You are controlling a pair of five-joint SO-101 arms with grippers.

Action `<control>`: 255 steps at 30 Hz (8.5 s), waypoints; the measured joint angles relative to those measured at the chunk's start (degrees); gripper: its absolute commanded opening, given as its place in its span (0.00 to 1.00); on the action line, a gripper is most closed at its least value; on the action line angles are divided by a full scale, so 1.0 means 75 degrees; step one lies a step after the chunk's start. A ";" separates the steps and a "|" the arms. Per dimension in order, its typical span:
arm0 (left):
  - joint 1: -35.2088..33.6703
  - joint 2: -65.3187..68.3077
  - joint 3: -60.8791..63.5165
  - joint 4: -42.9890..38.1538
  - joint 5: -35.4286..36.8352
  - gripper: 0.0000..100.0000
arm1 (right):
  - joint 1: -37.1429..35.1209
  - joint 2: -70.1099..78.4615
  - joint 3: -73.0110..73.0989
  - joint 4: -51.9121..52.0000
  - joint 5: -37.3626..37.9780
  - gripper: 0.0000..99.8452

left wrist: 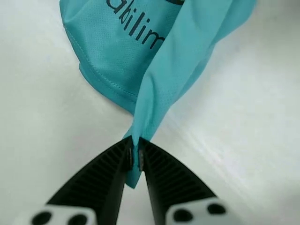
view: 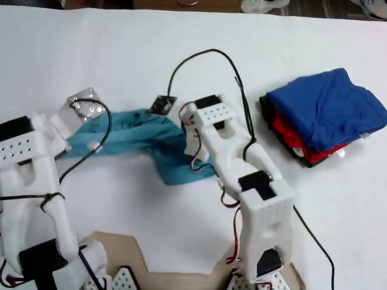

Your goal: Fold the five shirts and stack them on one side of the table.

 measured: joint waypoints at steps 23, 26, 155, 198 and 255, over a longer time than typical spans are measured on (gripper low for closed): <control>0.0000 0.0000 0.0023 0.0000 0.0000 0.02 | 0.0610 -0.0434 -0.0867 0.0903 0.0035 0.02; 0.0000 0.0000 0.0023 0.0000 0.0000 0.02 | 0.0610 -0.0434 -0.0949 0.0903 0.0035 0.02; 0.2825 -0.8944 -0.1172 -0.1078 0.6576 0.02 | 0.2966 -1.1007 -0.3657 0.3294 -0.1172 0.02; 0.1782 -0.0610 0.0551 -0.7467 0.5861 0.02 | 0.2942 -0.5896 0.1020 -0.2485 -0.1172 0.02; 0.1559 0.2286 -0.0457 -0.0527 0.3657 0.02 | 0.2930 -0.5826 0.5298 -0.0809 -0.1172 0.02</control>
